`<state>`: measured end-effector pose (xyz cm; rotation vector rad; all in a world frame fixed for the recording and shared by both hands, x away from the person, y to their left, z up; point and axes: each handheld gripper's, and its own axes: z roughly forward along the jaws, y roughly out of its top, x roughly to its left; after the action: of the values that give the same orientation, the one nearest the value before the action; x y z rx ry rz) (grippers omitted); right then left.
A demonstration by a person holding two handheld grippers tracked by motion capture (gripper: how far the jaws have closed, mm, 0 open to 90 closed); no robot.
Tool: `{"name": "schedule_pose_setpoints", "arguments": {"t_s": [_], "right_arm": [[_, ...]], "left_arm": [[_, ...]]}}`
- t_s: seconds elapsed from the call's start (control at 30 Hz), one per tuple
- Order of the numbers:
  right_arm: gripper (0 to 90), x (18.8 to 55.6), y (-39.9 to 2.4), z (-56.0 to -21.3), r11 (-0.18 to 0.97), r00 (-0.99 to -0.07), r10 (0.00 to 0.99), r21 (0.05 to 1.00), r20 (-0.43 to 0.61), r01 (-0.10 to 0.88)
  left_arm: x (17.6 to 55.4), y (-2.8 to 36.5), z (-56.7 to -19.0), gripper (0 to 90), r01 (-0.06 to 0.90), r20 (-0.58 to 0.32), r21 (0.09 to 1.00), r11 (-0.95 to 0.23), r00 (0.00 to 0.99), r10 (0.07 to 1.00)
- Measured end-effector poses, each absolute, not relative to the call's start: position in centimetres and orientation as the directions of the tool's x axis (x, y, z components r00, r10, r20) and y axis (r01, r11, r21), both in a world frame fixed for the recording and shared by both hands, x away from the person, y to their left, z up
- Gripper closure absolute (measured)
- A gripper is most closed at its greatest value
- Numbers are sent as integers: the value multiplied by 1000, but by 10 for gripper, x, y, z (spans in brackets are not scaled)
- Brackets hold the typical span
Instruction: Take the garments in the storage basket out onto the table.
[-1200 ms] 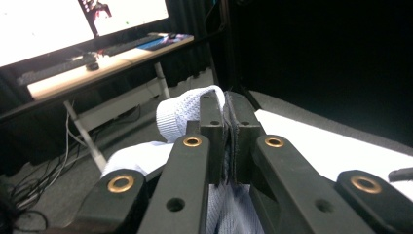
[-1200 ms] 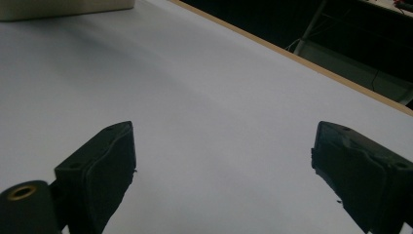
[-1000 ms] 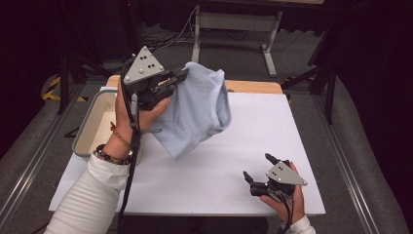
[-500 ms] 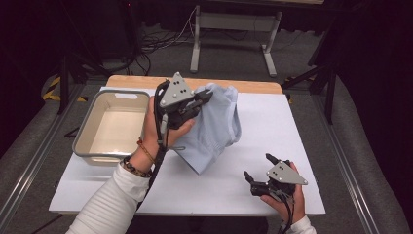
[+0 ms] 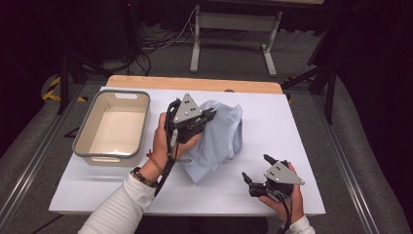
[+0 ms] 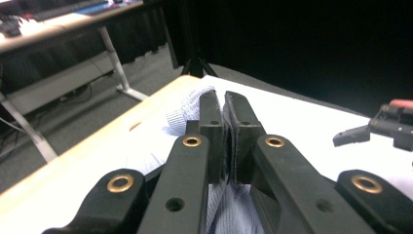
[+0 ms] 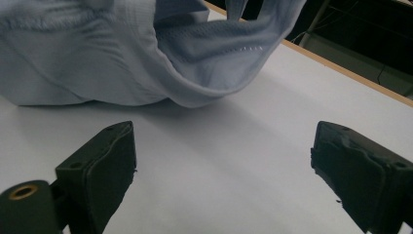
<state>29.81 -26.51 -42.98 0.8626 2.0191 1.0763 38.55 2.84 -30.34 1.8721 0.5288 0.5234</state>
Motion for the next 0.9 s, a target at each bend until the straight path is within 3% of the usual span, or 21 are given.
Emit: {"name": "schedule_pose_setpoints", "arguments": {"t_s": [0.5,0.67,0.9], "right_arm": [[97,300,-261,-434,457,-563,785,855,-258,244],[97,300,-259,-435,457,-566,784,854,-255,248],[142,297,-256,-434,431,-605,768,867,-208,248]], "left_arm": [[393,33,-344,805,127,140,906,-404,810,569],[390,39,-349,735,112,156,904,-412,811,564],[371,58,-377,560,43,274,863,-503,797,539]]}}
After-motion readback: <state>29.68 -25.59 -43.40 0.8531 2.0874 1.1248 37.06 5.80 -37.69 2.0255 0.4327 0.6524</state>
